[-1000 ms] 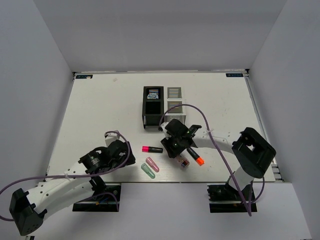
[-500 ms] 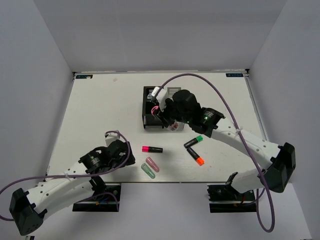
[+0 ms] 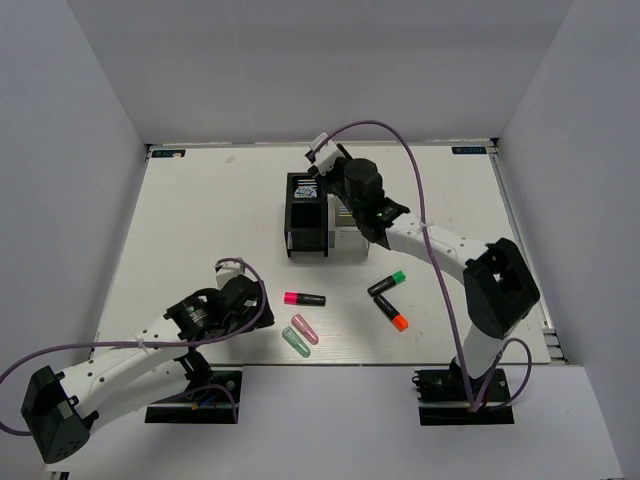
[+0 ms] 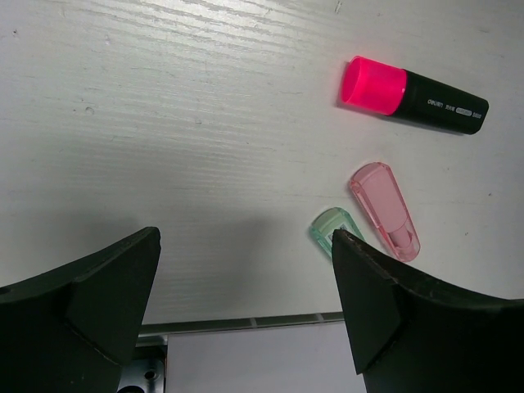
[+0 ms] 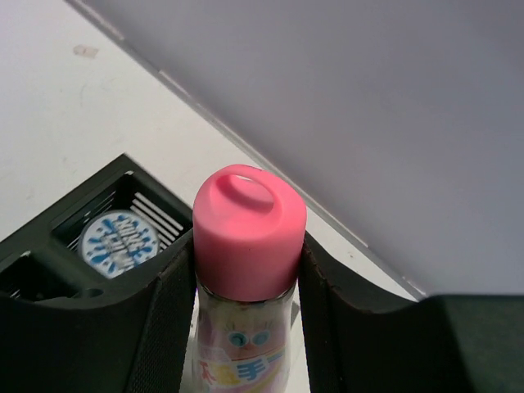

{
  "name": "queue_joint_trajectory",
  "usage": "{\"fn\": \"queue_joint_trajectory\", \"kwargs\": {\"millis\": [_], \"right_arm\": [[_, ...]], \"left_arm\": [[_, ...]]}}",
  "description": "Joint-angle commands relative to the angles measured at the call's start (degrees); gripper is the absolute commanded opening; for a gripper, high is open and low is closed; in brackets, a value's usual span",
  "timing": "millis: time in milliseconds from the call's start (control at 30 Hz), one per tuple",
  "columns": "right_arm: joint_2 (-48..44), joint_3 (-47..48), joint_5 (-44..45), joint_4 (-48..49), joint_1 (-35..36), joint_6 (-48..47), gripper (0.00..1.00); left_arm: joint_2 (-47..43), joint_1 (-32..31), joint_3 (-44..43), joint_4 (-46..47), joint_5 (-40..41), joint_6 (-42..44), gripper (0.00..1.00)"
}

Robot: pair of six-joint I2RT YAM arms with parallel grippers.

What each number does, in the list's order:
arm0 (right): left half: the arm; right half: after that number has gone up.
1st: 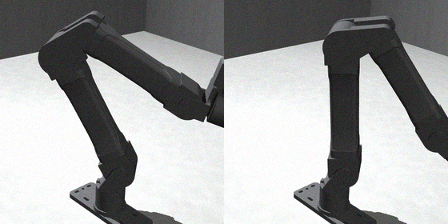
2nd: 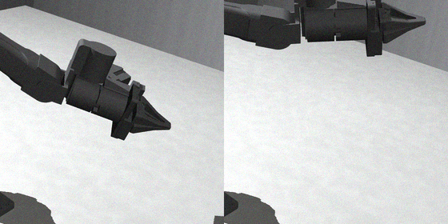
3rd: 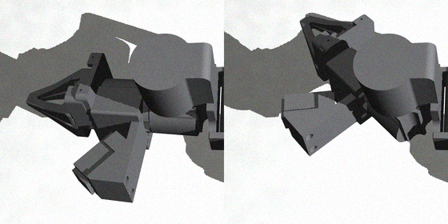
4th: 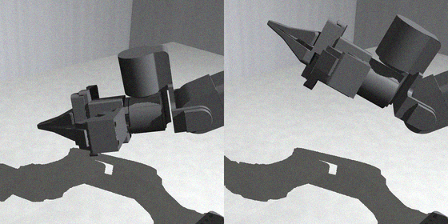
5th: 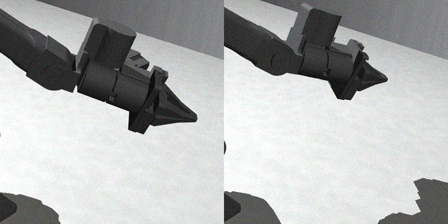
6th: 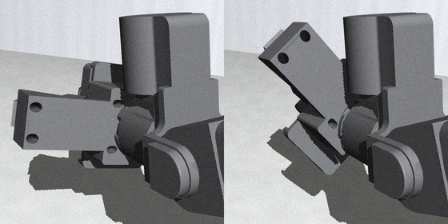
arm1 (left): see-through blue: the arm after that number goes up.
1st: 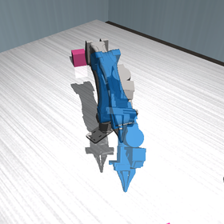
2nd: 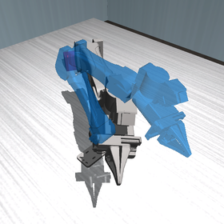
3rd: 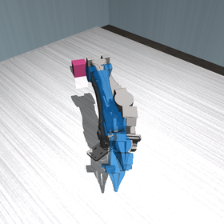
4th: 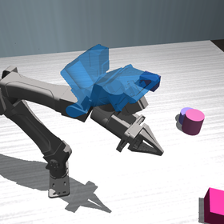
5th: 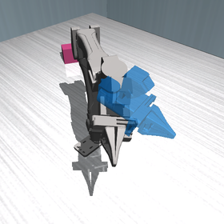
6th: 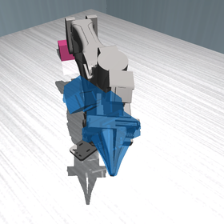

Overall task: Sort the stationery into containers
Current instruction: Place the stationery in the storage box.

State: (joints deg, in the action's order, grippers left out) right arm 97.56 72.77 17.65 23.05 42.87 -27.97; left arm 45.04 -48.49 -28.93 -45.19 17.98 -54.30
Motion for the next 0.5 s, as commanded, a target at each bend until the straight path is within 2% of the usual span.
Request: {"fn": "queue_joint_trajectory", "kwargs": {"millis": [0,133,367,467], "right_arm": [[0.96,3.26,-0.76,13.6,-2.79,5.01,0.0],[3.51,2.81,-4.9,19.13,-5.87,12.57,0.0],[5.8,2.38,-10.68,16.68,-11.48,25.83,0.0],[6.85,1.5,-15.0,18.78,-12.9,27.52,0.0]], "left_arm": [[-0.21,-0.03,-1.92,0.28,-0.05,-0.1,0.96],[-0.21,-0.11,-2.1,-0.25,0.39,0.07,0.96],[1.36,-0.29,-2.63,-0.43,0.83,0.69,0.97],[2.24,-0.29,-2.63,0.19,0.48,0.6,0.97]]}}
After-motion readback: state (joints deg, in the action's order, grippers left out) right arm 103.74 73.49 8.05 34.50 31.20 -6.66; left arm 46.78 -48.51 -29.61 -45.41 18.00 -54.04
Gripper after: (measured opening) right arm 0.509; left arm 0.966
